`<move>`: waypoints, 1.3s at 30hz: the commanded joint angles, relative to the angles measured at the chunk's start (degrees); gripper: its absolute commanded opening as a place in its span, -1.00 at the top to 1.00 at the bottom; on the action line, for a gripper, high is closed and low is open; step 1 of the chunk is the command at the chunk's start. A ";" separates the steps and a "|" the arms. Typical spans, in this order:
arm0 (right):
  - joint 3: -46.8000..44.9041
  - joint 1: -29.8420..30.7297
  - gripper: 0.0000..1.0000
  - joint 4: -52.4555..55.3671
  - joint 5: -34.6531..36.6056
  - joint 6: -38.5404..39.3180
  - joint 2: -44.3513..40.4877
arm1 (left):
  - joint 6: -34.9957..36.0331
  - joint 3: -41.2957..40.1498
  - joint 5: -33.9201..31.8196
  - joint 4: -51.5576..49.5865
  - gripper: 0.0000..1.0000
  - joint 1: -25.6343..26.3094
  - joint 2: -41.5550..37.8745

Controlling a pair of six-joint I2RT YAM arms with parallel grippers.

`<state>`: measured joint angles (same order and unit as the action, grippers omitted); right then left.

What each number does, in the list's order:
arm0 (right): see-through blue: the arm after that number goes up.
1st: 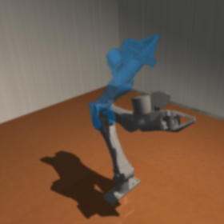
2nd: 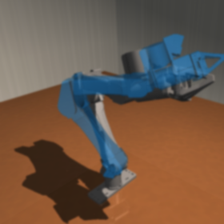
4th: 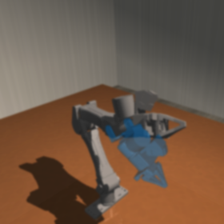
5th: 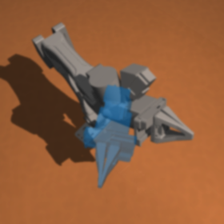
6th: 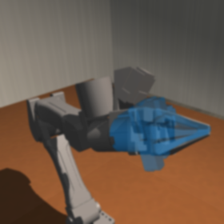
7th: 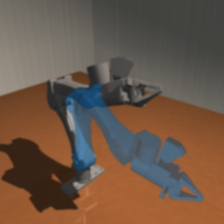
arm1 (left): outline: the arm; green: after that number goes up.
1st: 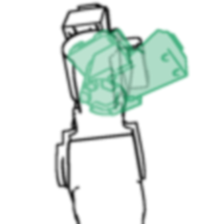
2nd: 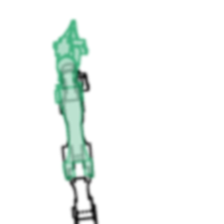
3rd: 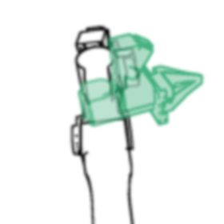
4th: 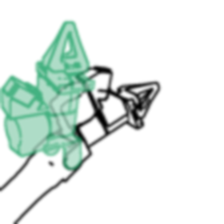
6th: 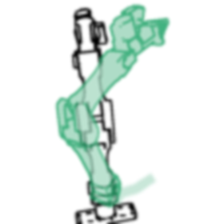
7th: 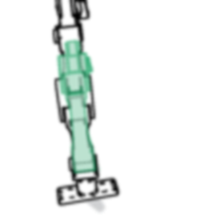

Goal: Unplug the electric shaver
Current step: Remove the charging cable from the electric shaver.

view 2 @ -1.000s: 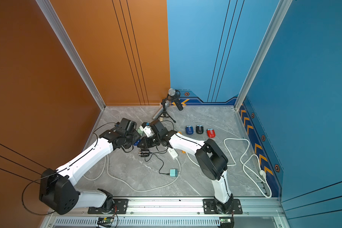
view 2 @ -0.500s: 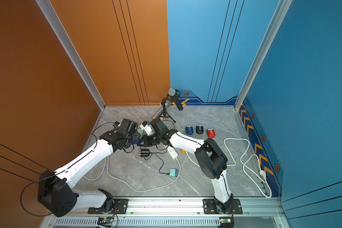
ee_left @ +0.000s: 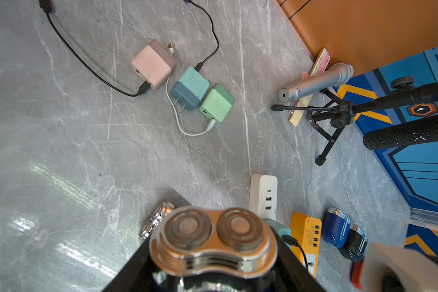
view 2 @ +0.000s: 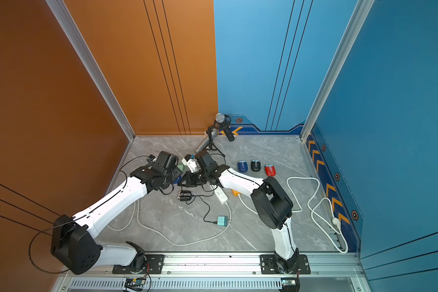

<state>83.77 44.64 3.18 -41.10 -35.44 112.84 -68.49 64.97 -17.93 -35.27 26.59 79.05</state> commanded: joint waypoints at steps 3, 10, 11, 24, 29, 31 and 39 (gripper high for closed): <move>-3.09 -2.84 0.90 0.42 5.57 -0.69 -3.25 | -0.49 2.56 -3.85 -1.58 0.10 -1.97 2.45; -0.23 -2.63 0.90 8.22 2.14 4.12 -1.43 | 0.61 3.91 -2.51 -0.86 0.10 -3.15 4.53; -0.34 -2.41 0.90 9.18 2.08 4.70 -1.52 | 0.81 3.94 -2.33 -0.86 0.10 -3.42 4.62; -6.04 -2.02 0.91 1.45 10.38 3.28 -5.25 | 0.75 5.41 -1.31 -0.42 0.10 -5.49 6.70; -5.40 -2.06 0.91 6.20 5.67 6.07 -4.27 | 2.33 7.27 -1.11 -0.31 0.11 -6.26 8.27; -4.68 -2.19 0.91 9.44 4.73 6.96 -3.48 | 2.75 7.90 -1.23 -0.30 0.10 -6.51 8.67; -12.76 -2.28 0.93 -3.91 12.70 2.79 -8.28 | 2.81 8.33 -0.95 -0.32 0.11 -7.61 9.17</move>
<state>74.30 43.03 0.93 -32.62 -31.05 107.57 -67.29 71.70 -11.68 -34.96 21.61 87.77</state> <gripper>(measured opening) 0.092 0.614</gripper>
